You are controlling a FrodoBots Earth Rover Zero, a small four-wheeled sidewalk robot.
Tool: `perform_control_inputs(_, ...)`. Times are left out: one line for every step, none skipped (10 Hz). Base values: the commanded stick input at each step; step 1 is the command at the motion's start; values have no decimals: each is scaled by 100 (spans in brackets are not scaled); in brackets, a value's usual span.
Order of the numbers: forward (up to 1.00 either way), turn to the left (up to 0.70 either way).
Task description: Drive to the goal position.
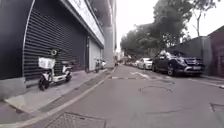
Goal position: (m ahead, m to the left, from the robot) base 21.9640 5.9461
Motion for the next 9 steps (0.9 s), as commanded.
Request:
perform_control_inputs(45, 0)
perform_control_inputs(67, 0)
perform_control_inputs(70, 0)
perform_control_inputs(70, 0)
perform_control_inputs(70, 0)
perform_control_inputs(70, 0)
perform_control_inputs(70, 0)
perform_control_inputs(70, 0)
perform_control_inputs(70, 0)
